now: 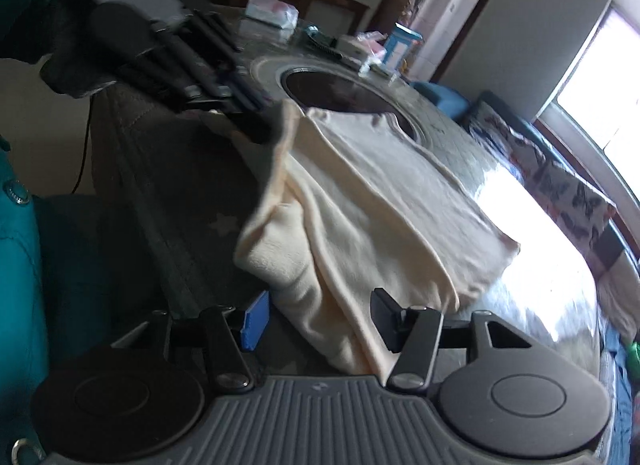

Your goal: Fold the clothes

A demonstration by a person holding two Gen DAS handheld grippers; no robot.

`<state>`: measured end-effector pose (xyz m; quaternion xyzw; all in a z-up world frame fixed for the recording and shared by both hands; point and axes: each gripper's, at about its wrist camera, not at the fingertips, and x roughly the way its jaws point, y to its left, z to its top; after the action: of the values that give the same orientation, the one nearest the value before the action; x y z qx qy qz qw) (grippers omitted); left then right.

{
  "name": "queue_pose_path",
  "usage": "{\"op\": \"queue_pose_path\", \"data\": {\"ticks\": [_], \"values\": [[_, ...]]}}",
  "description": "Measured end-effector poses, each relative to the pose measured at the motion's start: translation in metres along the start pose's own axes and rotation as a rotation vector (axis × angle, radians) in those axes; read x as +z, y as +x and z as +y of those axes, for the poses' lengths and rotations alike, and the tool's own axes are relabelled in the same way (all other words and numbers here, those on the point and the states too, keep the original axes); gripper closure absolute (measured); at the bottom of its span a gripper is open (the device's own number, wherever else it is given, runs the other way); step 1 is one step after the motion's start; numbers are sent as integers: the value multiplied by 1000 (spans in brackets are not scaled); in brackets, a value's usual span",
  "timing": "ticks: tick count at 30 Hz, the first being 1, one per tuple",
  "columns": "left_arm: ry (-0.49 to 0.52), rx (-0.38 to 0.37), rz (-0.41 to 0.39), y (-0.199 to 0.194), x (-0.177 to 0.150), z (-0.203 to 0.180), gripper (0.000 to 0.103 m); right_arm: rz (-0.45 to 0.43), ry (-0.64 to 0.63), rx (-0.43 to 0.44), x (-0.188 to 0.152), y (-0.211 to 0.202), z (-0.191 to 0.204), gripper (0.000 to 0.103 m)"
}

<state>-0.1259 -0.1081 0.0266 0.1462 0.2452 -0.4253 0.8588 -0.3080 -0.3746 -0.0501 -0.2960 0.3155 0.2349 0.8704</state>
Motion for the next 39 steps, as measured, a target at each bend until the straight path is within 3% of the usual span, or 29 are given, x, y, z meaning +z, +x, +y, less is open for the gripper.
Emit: {"op": "queue_pose_path", "data": {"ticks": [4, 8, 15, 23, 27, 30, 32, 39], "values": [[-29, 6, 13, 6, 5, 4, 93, -48, 4, 34, 5, 3, 1, 47], [-24, -6, 21, 7, 4, 2, 93, -48, 10, -8, 7, 8, 0, 48], [-25, 3, 36, -5, -11, -1, 87, -36, 175, 47, 13, 25, -24, 87], [97, 93, 53, -31, -48, -22, 66, -73, 323, 65, 14, 18, -49, 91], [187, 155, 49, -30, -57, -30, 67, -80, 334, 57, 13, 16, -49, 91], [236, 179, 45, -26, -60, -33, 85, -90, 348, 46, 13, 13, -47, 92], [220, 172, 27, -30, -58, -32, 90, -105, 358, 39, 14, 11, -48, 92], [156, 146, -36, -63, -50, -33, 92, -170, 338, 36, 18, -15, -46, 93]]}}
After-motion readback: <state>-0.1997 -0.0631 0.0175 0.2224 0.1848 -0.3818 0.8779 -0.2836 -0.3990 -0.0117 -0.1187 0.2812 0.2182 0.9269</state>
